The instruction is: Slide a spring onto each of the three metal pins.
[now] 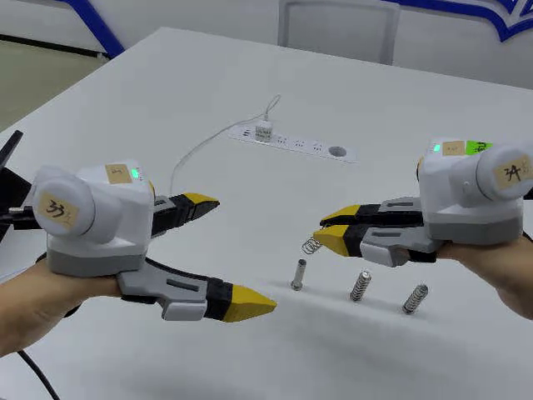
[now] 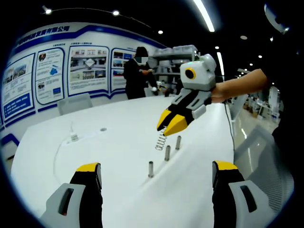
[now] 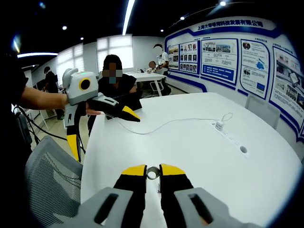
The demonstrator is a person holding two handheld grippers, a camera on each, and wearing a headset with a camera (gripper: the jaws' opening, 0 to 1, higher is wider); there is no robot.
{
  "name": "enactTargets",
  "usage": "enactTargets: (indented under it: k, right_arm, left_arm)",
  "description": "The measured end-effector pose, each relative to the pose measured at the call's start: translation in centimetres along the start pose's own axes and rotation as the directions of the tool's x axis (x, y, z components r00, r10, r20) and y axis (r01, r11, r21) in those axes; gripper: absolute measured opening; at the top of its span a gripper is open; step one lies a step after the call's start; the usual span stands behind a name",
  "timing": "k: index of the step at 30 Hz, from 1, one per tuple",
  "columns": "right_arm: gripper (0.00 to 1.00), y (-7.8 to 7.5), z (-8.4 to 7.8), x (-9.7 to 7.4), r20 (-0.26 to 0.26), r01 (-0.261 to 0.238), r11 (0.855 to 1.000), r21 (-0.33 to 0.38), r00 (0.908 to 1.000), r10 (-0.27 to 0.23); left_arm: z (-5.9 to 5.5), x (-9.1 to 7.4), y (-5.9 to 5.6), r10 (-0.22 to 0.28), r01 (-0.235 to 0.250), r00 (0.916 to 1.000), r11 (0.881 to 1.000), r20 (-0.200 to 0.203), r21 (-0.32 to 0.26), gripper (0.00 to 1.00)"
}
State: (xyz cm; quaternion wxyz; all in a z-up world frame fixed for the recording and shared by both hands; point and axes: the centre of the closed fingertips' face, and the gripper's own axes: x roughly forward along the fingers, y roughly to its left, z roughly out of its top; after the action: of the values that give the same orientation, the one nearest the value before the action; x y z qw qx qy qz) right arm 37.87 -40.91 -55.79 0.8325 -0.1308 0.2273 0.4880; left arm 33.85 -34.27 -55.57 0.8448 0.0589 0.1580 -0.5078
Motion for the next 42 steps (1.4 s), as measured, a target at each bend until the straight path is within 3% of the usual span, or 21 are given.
enactTargets:
  k: [9,15,27,32,42]
  right_arm:
    - [0.11,-1.5,-2.1,1.9,-0.085,0.007,1.0,-0.005,0.9963,-0.008]
    - [0.11,-1.5,-3.0,2.8,-0.129,0.005,1.0,-0.009,0.9916,-0.006]
    - [0.11,-0.9,-4.1,3.9,-0.199,-0.027,0.996,-0.089,0.9799,0.009]
    - [0.11,-0.8,-4.5,4.6,-0.243,-0.042,0.99,-0.131,0.97,0.009]
    - [0.11,-0.8,-5.8,5.9,-0.314,-0.065,0.987,-0.144,0.9492,0.016]
  left_arm:
    - [-0.2,-0.8,0.7,0.014,-0.014,0.9999,1.0,0.007,-0.023,1.0]
    - [-0.9,-1.0,1.0,0.025,-0.025,0.9996,0.999,-0.01,-0.023,1.0]
    - [-1.7,-0.9,0.5,0.014,-0.014,0.9996,1.0,-0.027,-0.014,1.0]
    - [-2.0,-0.9,0.6,0.015,-0.015,0.9992,1.0,-0.037,-0.014,1.0]
    - [-2.4,-0.5,0.5,0.01,-0.011,0.9991,1.0,-0.041,-0.026,1.0]
